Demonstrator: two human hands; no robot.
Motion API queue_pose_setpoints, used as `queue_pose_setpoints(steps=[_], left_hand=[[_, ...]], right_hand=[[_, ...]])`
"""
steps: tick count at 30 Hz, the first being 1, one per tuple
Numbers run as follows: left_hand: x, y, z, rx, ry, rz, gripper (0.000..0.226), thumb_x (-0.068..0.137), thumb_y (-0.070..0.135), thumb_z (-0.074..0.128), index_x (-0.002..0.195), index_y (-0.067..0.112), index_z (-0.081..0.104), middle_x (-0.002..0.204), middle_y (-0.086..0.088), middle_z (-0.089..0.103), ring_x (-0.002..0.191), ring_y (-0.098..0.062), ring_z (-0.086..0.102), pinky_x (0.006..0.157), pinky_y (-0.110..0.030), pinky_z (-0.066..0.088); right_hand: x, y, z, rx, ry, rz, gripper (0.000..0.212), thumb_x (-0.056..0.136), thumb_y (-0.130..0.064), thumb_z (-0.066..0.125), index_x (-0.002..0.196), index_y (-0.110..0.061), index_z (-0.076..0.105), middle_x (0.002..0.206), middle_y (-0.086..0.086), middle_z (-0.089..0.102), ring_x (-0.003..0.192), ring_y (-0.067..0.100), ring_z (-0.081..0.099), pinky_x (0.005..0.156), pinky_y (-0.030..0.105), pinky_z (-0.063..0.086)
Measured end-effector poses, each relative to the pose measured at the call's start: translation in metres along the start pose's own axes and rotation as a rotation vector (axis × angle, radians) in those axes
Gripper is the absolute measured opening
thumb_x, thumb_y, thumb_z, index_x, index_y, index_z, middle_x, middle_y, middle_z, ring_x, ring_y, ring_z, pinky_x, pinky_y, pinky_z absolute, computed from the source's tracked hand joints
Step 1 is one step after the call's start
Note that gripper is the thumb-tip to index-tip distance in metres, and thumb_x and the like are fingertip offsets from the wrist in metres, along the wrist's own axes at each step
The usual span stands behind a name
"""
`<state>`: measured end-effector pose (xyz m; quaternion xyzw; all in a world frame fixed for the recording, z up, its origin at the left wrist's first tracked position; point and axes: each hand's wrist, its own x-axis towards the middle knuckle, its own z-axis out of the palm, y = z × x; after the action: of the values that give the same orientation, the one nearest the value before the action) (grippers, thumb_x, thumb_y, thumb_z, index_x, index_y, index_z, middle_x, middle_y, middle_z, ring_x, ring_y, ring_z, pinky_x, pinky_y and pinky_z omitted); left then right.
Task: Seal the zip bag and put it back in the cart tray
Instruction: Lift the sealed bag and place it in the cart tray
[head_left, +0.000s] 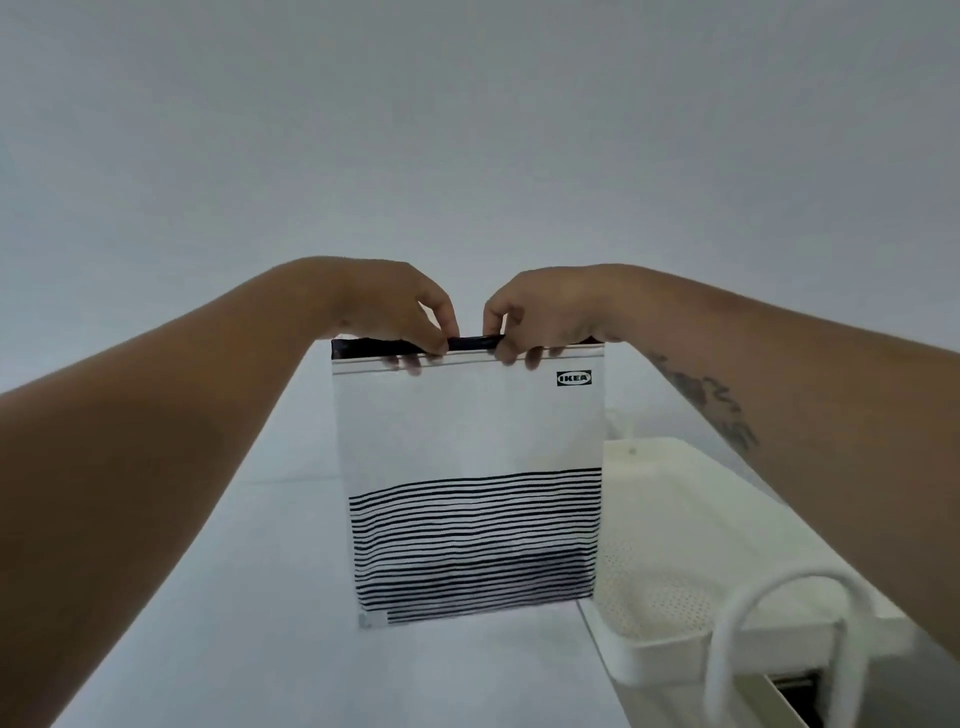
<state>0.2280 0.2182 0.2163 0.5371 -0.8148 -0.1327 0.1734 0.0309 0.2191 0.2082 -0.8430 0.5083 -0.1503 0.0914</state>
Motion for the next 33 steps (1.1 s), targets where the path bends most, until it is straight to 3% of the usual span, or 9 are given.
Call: queue_pose_setpoints(steps=[2, 4, 8, 13, 17, 24, 30, 33], left_hand=[[0.013, 0.016, 0.004, 0.031, 0.008, 0.029, 0.007, 0.083, 0.020, 0.068, 0.088, 0.023, 0.071, 0.086, -0.001, 0.078, 0.085, -0.025, 0.075, 0.079, -0.041, 0.058], [0.025, 0.033, 0.010, 0.042, 0.013, 0.069, 0.007, 0.083, 0.020, 0.066, 0.088, 0.024, 0.071, 0.085, 0.001, 0.078, 0.087, -0.027, 0.074, 0.084, -0.045, 0.056], [0.051, 0.064, 0.020, 0.013, 0.062, 0.145, 0.008, 0.085, 0.017, 0.064, 0.089, 0.022, 0.070, 0.081, 0.003, 0.078, 0.079, -0.019, 0.075, 0.067, -0.030, 0.058], [0.088, 0.094, 0.046, -0.023, 0.054, 0.196, 0.010, 0.087, 0.018, 0.063, 0.092, 0.022, 0.069, 0.087, 0.002, 0.078, 0.081, -0.018, 0.075, 0.072, -0.031, 0.058], [0.121, 0.111, 0.073, -0.045, 0.053, 0.234, 0.009, 0.089, 0.017, 0.062, 0.093, 0.020, 0.068, 0.088, 0.001, 0.077, 0.065, -0.008, 0.073, 0.050, -0.017, 0.051], [0.193, 0.128, 0.117, -0.040, 0.085, 0.278, 0.013, 0.086, 0.006, 0.059, 0.093, 0.013, 0.067, 0.091, -0.009, 0.075, 0.065, -0.014, 0.073, 0.058, -0.026, 0.059], [0.245, 0.122, 0.144, 0.191, 0.291, 0.326, 0.011, 0.090, 0.013, 0.055, 0.091, 0.020, 0.063, 0.101, -0.003, 0.067, 0.091, -0.024, 0.065, 0.080, -0.042, 0.055], [0.260, 0.110, 0.158, 0.219, 0.363, 0.310, 0.014, 0.089, 0.014, 0.054, 0.094, 0.020, 0.065, 0.105, -0.001, 0.066, 0.095, -0.023, 0.061, 0.083, -0.045, 0.052]], right_hand=[[-0.008, 0.014, -0.010, 0.002, 0.022, 0.025, 0.006, 0.087, -0.015, 0.066, 0.086, -0.021, 0.064, 0.082, -0.003, 0.069, 0.066, 0.012, 0.065, 0.063, 0.027, 0.048], [-0.016, 0.030, -0.021, -0.004, 0.052, 0.050, 0.006, 0.087, -0.013, 0.066, 0.087, -0.020, 0.065, 0.083, -0.002, 0.069, 0.066, 0.013, 0.065, 0.062, 0.027, 0.047], [-0.028, 0.059, -0.046, -0.043, 0.100, 0.098, 0.005, 0.088, -0.014, 0.066, 0.088, -0.019, 0.065, 0.082, -0.002, 0.069, 0.065, 0.013, 0.064, 0.063, 0.026, 0.047], [-0.034, 0.101, -0.067, -0.128, 0.095, 0.179, 0.003, 0.088, -0.015, 0.065, 0.088, -0.018, 0.066, 0.080, -0.003, 0.068, 0.067, 0.014, 0.065, 0.063, 0.027, 0.046], [-0.033, 0.141, -0.074, -0.150, 0.071, 0.256, 0.001, 0.088, -0.015, 0.066, 0.089, -0.016, 0.067, 0.080, -0.003, 0.068, 0.069, 0.016, 0.065, 0.065, 0.029, 0.046], [-0.009, 0.212, -0.069, -0.106, 0.063, 0.345, 0.009, 0.089, -0.012, 0.066, 0.081, -0.018, 0.063, 0.079, -0.002, 0.068, 0.071, 0.019, 0.066, 0.060, 0.027, 0.045], [0.025, 0.264, -0.039, -0.143, 0.327, 0.285, 0.007, 0.088, -0.008, 0.061, 0.085, -0.014, 0.062, 0.089, 0.004, 0.059, 0.078, 0.023, 0.053, 0.059, 0.025, 0.041], [0.039, 0.284, -0.010, -0.079, 0.530, 0.239, 0.010, 0.090, -0.010, 0.057, 0.085, -0.018, 0.060, 0.095, 0.005, 0.057, 0.081, 0.026, 0.053, 0.069, 0.036, 0.046]])
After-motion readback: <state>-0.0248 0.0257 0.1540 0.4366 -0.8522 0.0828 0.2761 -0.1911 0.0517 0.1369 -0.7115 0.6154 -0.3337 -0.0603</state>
